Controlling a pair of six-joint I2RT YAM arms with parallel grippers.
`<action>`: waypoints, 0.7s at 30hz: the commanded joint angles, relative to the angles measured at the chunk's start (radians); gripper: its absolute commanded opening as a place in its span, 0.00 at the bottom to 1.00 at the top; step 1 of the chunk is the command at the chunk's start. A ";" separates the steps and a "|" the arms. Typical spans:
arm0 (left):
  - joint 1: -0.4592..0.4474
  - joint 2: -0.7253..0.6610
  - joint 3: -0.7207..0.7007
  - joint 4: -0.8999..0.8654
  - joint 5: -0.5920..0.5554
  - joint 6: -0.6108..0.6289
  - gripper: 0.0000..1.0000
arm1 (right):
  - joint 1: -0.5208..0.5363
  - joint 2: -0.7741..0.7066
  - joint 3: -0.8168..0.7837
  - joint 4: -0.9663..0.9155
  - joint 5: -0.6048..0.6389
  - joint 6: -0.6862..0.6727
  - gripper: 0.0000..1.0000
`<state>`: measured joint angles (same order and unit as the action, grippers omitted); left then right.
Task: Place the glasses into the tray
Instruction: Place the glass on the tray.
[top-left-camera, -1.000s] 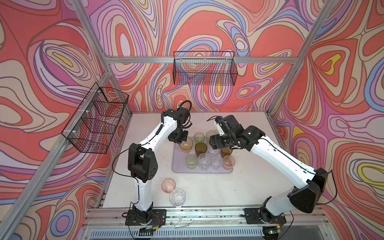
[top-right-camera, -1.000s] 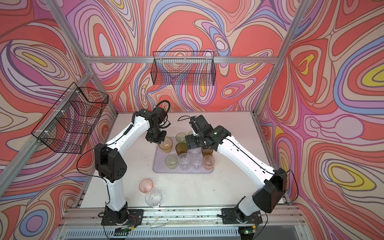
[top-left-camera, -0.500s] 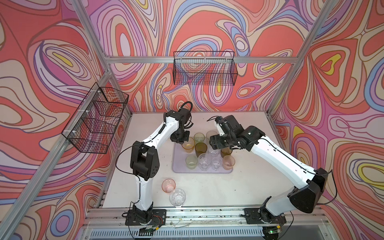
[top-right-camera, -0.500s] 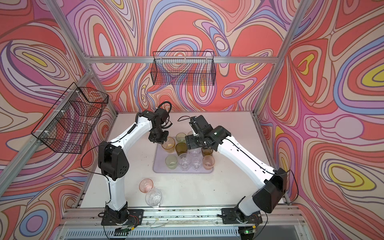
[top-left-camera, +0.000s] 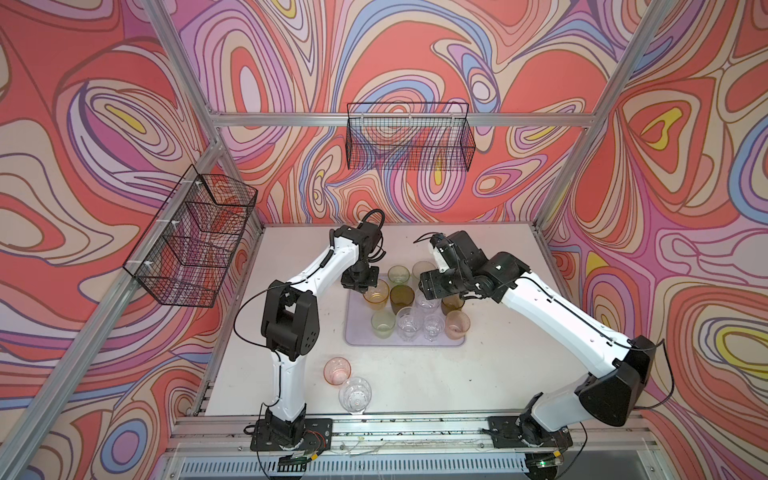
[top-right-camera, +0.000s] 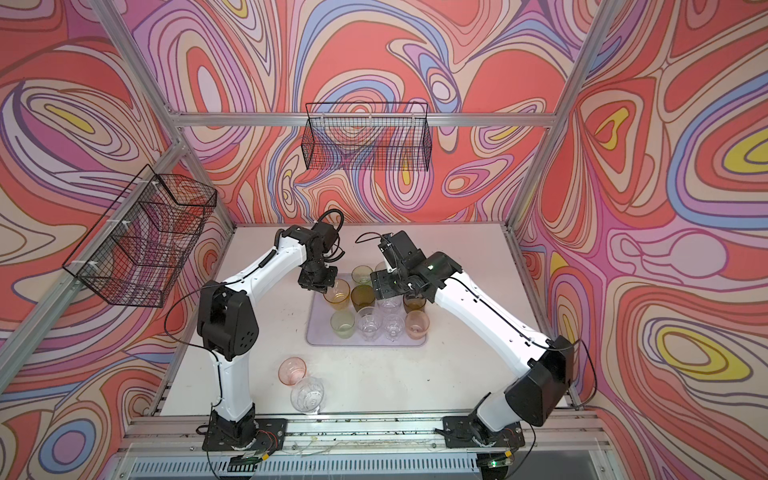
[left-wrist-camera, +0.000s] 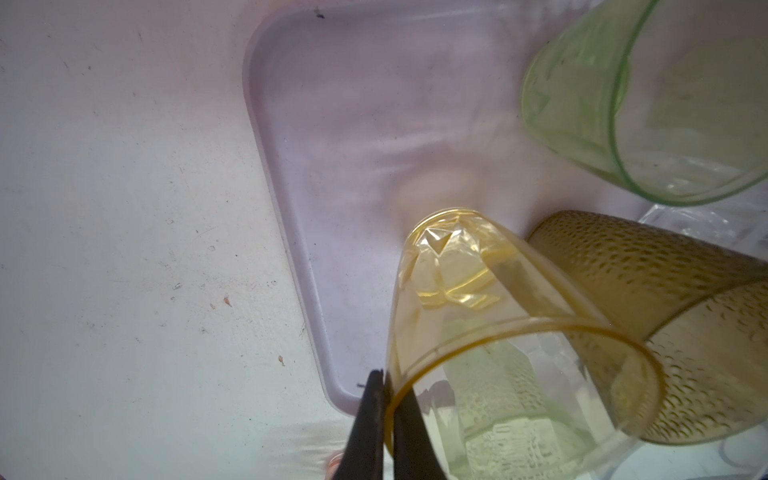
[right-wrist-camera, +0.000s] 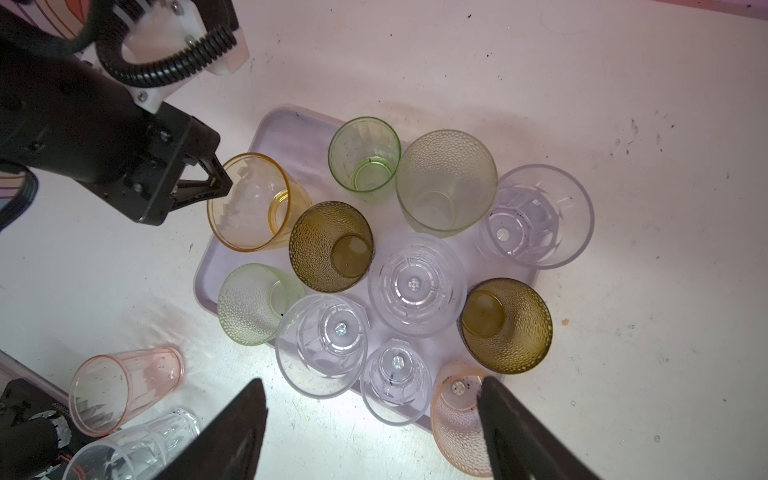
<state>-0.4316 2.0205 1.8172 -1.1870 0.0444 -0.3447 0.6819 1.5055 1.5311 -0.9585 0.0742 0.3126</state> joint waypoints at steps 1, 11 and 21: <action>0.005 0.022 -0.014 0.001 0.005 -0.013 0.02 | -0.006 -0.024 -0.014 -0.005 0.006 -0.003 0.83; 0.005 0.041 -0.018 0.012 0.012 -0.016 0.03 | -0.005 -0.024 -0.014 0.000 0.005 -0.008 0.83; 0.008 0.061 -0.019 0.012 0.014 -0.017 0.04 | -0.005 -0.022 -0.011 -0.004 0.009 -0.010 0.83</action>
<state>-0.4301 2.0621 1.8084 -1.1759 0.0536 -0.3492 0.6819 1.5055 1.5238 -0.9581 0.0742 0.3099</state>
